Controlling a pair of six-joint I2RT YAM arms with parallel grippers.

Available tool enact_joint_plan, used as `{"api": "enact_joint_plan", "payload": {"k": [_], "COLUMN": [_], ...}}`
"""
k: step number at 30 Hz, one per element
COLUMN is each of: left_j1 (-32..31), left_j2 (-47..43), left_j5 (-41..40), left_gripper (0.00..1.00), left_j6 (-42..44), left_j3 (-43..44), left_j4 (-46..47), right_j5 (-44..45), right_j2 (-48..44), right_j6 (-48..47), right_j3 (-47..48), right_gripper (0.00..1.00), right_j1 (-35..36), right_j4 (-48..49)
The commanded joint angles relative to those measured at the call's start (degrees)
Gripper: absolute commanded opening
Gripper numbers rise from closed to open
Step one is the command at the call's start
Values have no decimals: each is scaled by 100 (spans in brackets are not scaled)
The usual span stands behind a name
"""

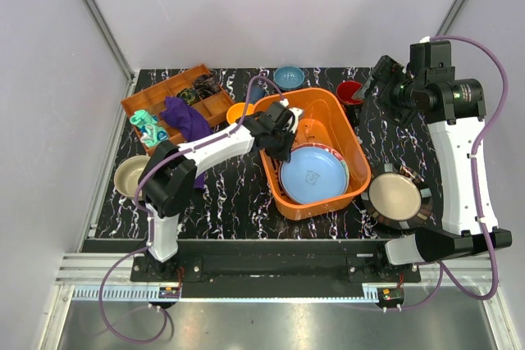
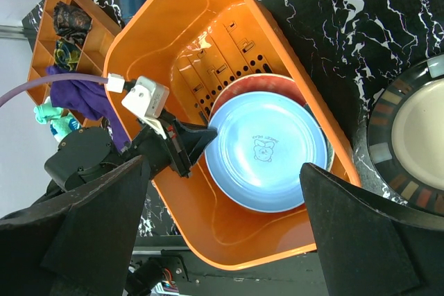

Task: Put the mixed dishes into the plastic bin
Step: Place the plate in the plastic bin.

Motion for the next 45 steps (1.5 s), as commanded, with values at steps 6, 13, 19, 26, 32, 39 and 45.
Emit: {"api": "enact_joint_plan", "payload": {"k": [6, 13, 19, 26, 32, 39, 45], "left_j1": [-46, -46, 67, 972, 2360, 2977, 2977], "left_j2": [-67, -182, -454, -1419, -3071, -3759, -3566], "left_j5": [65, -180, -488, -603, -629, -664, -480], "left_gripper": [28, 41, 47, 49, 50, 50, 50], "left_j6": [49, 110, 172, -371, -655, -496, -610], "left_j3": [324, 675, 1386, 970, -657, -1179, -925], "left_j4": [82, -129, -507, -763, -595, -832, -797], "right_j5": [-184, -359, -307, -324, -474, -509, -483], "right_j2": [-169, -213, -248, -99, 59, 261, 279], "right_j6": [-7, 107, 107, 81, 116, 177, 274], "right_j3": [-107, -283, -371, -248, -248, -204, -248], "right_gripper": [100, 100, 100, 100, 100, 100, 100], "right_j1": [-30, -30, -30, -39, -30, -30, -30], "right_j4": [11, 90, 186, 274, 450, 582, 652]}}
